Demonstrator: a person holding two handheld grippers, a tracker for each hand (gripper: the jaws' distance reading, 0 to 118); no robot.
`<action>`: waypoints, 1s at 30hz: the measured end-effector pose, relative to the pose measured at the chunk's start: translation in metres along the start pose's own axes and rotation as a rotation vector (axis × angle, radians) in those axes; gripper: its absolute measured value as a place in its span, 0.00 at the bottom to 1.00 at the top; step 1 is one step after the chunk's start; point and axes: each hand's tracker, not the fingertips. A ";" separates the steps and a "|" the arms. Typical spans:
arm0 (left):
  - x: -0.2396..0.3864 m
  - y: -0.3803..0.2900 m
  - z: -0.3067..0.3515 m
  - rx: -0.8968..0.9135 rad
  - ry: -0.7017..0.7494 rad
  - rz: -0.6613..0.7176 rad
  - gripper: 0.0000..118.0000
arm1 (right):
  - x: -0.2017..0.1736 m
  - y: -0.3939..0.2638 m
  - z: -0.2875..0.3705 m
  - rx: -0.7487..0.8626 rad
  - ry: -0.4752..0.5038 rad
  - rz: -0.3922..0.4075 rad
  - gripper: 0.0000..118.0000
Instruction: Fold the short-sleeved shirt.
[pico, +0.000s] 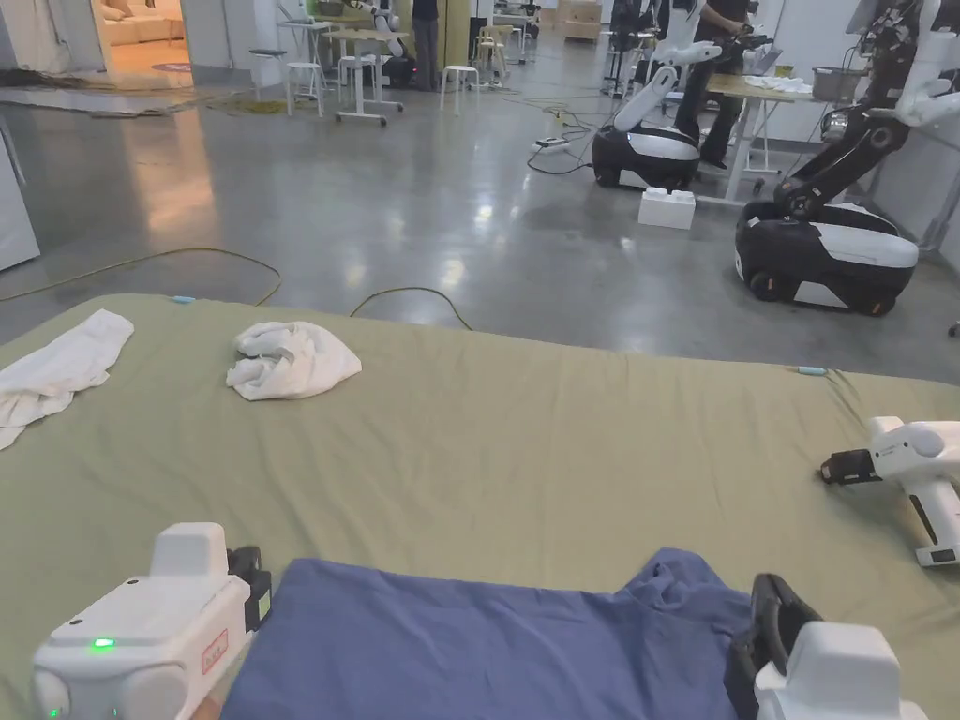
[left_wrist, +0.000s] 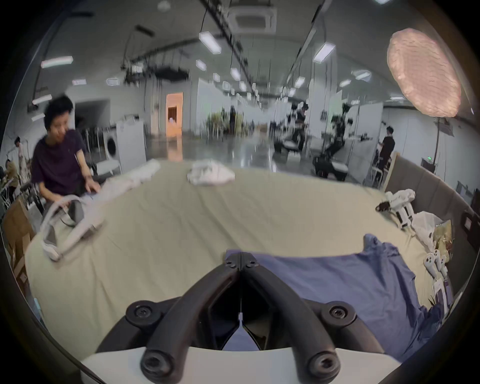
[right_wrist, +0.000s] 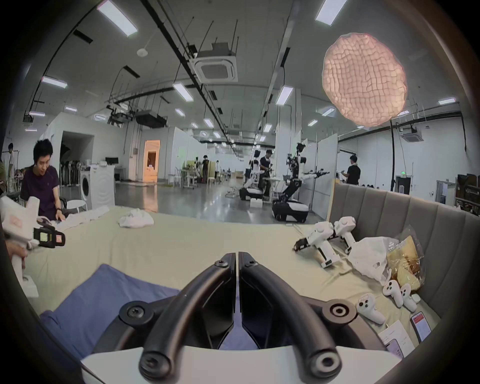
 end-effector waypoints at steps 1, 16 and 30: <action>-0.005 0.003 -0.020 -0.048 0.003 0.008 0.00 | 0.001 -0.004 -0.003 -0.018 0.001 0.001 0.01; -0.008 0.020 -0.215 -0.438 -0.008 -0.059 0.61 | 0.030 -0.061 -0.036 -0.241 -0.020 0.060 0.01; 0.021 -0.003 -0.215 -0.456 -0.013 -0.205 0.00 | 0.077 -0.086 -0.115 -0.463 -0.105 -0.036 0.34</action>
